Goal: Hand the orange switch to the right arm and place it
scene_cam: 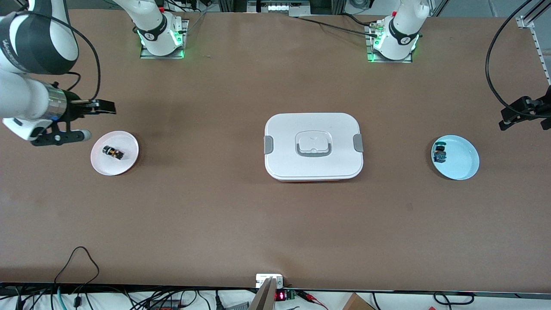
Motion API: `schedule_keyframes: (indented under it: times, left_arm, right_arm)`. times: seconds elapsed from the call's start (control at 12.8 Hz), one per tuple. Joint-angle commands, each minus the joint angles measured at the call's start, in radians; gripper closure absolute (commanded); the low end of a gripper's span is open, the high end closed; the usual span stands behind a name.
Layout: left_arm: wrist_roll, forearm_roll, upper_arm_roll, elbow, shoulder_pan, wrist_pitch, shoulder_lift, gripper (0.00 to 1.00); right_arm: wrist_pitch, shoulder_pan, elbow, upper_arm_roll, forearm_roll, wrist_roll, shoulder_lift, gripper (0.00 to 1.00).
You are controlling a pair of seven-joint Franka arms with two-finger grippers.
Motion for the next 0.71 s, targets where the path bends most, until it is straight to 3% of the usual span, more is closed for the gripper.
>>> schedule_keyframes:
  times: [0.0, 0.24, 0.39, 0.47, 0.63]
  left_arm:
    - [0.020, 0.013, -0.002, 0.028, 0.003, -0.022, 0.011, 0.00]
    - [0.020, 0.013, -0.002, 0.028, 0.003, -0.023, 0.011, 0.00]
    - [0.020, 0.013, -0.002, 0.027, 0.004, -0.023, 0.011, 0.00]
    - [0.020, 0.013, -0.002, 0.027, 0.004, -0.023, 0.011, 0.00]
    - [0.020, 0.013, -0.002, 0.027, 0.004, -0.023, 0.013, 0.00]
  right_arm:
    - [0.043, -0.002, 0.064, -0.003, -0.085, -0.007, 0.007, 0.00]
    - [0.042, -0.002, 0.109, -0.005, -0.052, -0.010, -0.025, 0.00]
    - [0.044, -0.041, 0.108, -0.020, 0.076, -0.001, -0.058, 0.00]
    - [0.035, -0.083, 0.086, -0.024, 0.130, -0.001, -0.075, 0.00]
    - [0.045, -0.083, 0.011, -0.026, 0.125, 0.034, -0.121, 0.00]
